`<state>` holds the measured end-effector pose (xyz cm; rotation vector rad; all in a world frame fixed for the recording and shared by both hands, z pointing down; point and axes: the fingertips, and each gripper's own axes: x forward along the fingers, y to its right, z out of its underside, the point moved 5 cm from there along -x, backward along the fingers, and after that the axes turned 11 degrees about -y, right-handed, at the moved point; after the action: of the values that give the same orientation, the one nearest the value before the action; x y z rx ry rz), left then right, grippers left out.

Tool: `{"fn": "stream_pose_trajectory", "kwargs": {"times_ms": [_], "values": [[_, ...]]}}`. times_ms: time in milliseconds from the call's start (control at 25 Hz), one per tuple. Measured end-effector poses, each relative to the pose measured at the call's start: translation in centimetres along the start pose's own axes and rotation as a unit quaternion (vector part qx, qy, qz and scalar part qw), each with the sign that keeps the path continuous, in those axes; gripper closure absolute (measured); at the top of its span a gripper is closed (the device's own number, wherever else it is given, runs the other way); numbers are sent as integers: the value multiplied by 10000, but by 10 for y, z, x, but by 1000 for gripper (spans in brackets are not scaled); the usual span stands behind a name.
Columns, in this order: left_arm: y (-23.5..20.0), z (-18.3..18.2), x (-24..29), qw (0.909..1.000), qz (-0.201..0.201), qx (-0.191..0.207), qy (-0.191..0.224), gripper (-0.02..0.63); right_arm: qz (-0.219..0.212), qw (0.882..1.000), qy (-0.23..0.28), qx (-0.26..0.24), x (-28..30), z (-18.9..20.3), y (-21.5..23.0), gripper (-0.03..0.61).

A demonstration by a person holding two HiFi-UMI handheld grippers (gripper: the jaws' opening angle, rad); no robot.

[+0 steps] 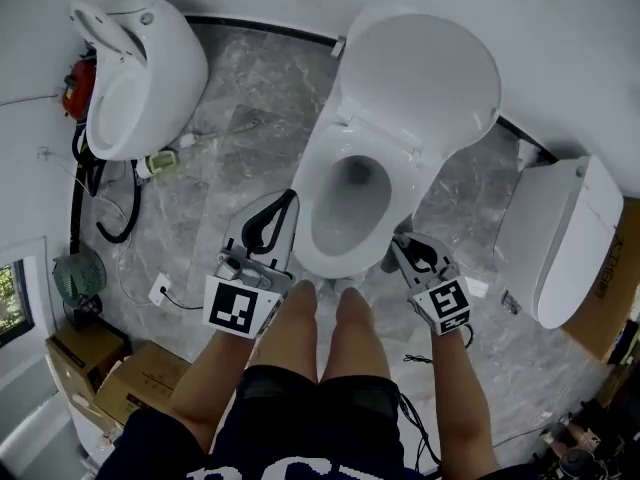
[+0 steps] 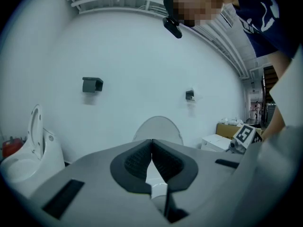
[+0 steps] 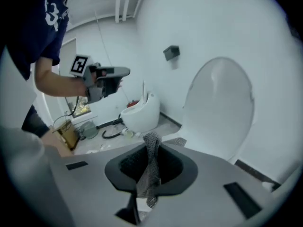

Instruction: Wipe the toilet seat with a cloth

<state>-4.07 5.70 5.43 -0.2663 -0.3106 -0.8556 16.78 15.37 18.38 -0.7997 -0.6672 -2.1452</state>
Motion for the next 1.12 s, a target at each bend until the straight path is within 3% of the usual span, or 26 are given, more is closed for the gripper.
{"fn": "stream_pose_trajectory", "kwargs": {"times_ms": [120,200,320,440,560,800,1120], "values": [[10,-45,-22,9994,94,339,27,594,803,9939,731,-188,-71,-64,19,515],[16,-74,-37,9991,114,381,163,594,1334,9825,1218,-449,-120,-107,26,515],[27,-125,-58,9977,158,370,555,594,1993,9567,2057,-517,-190,-167,26,515],[36,-155,-82,9970,190,490,568,594,2657,9243,2653,-680,-260,-203,10,515],[44,-181,-94,9958,220,549,692,594,2781,9047,3200,-422,-309,-223,-4,517],[59,-213,-124,9977,269,529,342,594,2531,8957,3657,16,-368,-238,-41,518],[74,-229,-148,9959,195,439,765,594,2320,9118,3386,-82,-377,-232,-57,518]]}}
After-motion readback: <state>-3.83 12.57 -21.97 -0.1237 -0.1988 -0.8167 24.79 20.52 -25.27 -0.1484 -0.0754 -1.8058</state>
